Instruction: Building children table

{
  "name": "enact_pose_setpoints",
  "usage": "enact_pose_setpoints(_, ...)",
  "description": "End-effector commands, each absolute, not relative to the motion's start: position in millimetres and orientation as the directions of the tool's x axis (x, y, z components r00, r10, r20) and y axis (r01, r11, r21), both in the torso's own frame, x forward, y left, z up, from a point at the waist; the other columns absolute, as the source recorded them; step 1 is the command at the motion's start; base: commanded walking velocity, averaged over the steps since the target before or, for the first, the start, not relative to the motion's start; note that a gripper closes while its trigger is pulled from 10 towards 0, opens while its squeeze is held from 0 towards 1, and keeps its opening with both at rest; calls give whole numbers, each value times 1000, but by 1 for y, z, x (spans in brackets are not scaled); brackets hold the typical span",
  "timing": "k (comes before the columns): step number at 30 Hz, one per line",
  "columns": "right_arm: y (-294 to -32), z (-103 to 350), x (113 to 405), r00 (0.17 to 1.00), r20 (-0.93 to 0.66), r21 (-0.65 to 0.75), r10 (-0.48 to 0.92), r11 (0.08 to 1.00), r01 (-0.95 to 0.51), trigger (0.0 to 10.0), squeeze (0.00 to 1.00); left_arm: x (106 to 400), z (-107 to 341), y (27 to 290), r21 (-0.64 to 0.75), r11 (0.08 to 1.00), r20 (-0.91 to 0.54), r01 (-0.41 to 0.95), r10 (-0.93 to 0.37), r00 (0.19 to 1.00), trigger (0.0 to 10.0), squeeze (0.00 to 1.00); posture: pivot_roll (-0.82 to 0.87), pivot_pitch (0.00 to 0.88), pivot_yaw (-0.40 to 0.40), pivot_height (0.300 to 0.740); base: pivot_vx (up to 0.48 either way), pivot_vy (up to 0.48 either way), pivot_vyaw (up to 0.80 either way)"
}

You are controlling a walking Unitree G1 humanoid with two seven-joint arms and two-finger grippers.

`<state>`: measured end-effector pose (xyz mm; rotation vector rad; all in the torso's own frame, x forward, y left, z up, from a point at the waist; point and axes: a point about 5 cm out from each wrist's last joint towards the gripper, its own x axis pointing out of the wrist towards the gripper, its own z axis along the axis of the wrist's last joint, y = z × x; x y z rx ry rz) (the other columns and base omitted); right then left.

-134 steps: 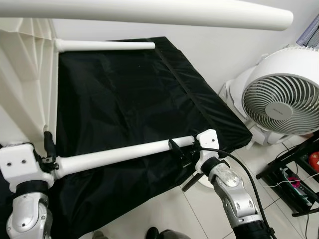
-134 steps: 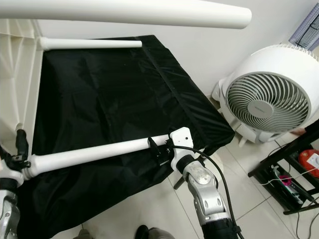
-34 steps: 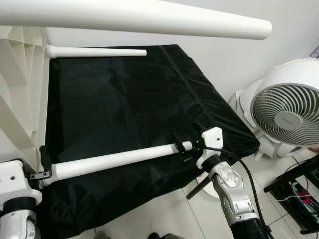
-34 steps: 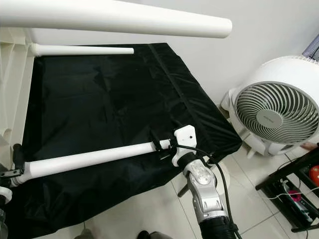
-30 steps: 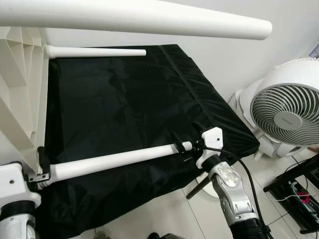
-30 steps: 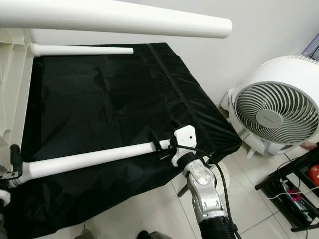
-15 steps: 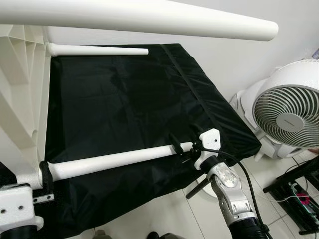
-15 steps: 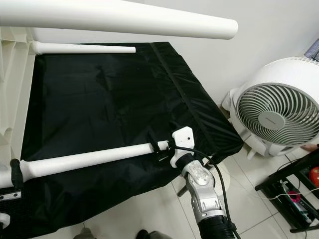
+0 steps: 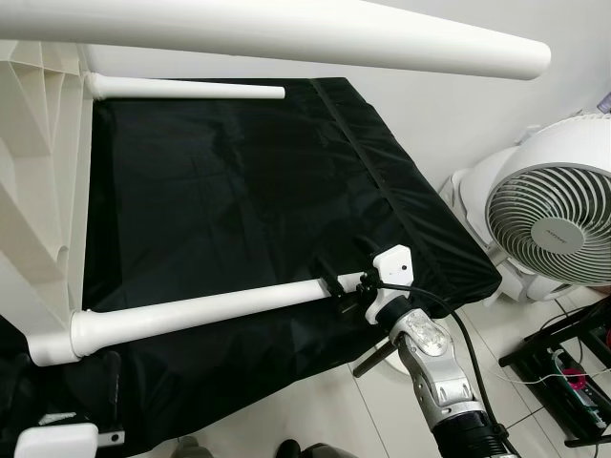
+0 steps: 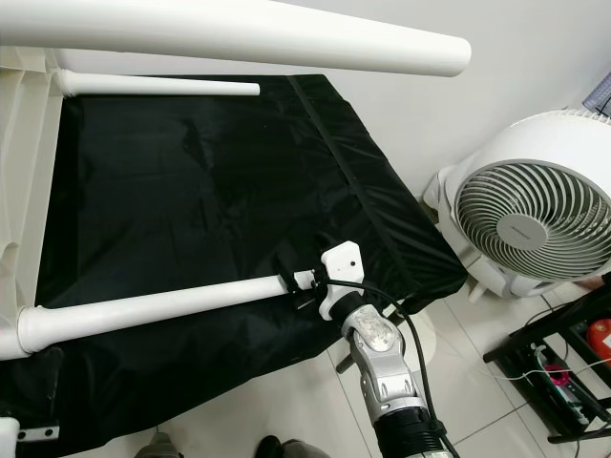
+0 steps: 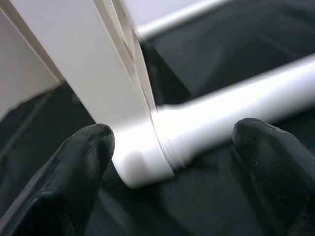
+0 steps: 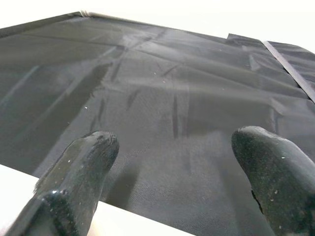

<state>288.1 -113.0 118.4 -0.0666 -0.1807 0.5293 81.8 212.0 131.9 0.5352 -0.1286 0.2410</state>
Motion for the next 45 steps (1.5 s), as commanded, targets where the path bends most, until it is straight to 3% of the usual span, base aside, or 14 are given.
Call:
enact_pose_setpoints(1,-116,114,288,851,139,-107,506,862,-495,10000,0,77,125,209,509,828,164,-236,176,971,10000,0,270,126,-141,740,0,0,0)
enact_pose_setpoints(12,-119,115,290,869,161,-103,468,884,-457,10000,0,105,114,207,500,861,167,-88,4,986,10000,0,254,122,-130,740,0,0,0)
enact_pose_setpoints(14,-124,117,293,880,172,-115,442,897,-428,10000,0,125,115,200,483,876,179,10,-111,978,10000,0,241,118,-120,740,0,0,0)
enact_pose_setpoints(22,-126,116,294,888,173,-120,426,904,-410,10000,0,150,130,192,486,871,252,72,-219,943,10000,0,227,109,-106,740,0,0,0)
enact_pose_setpoints(25,-124,117,295,890,183,-118,417,908,-402,10000,0,179,140,185,477,871,297,117,-286,911,10000,0,216,97,-94,740,0,0,0)
enact_pose_setpoints(33,-125,119,295,899,201,-119,390,920,-372,10000,0,210,150,172,444,883,353,152,-328,876,10000,0,199,86,-84,740,0,0,0)
enact_pose_setpoints(37,-129,117,295,931,200,-101,307,951,-292,10000,0,240,143,150,334,914,295,232,-335,895,10000,0,146,69,-66,740,0,0,0)
enact_pose_setpoints(40,-130,117,295,934,200,-96,295,955,-281,10000,0,242,143,147,329,914,293,237,-337,895,10000,0,146,69,-66,740,0,0,0)
enact_pose_setpoints(45,-142,124,298,961,227,-73,157,987,-144,10000,0,257,141,137,191,954,268,233,-279,922,10000,0,95,61,-63,740,0,0,0)
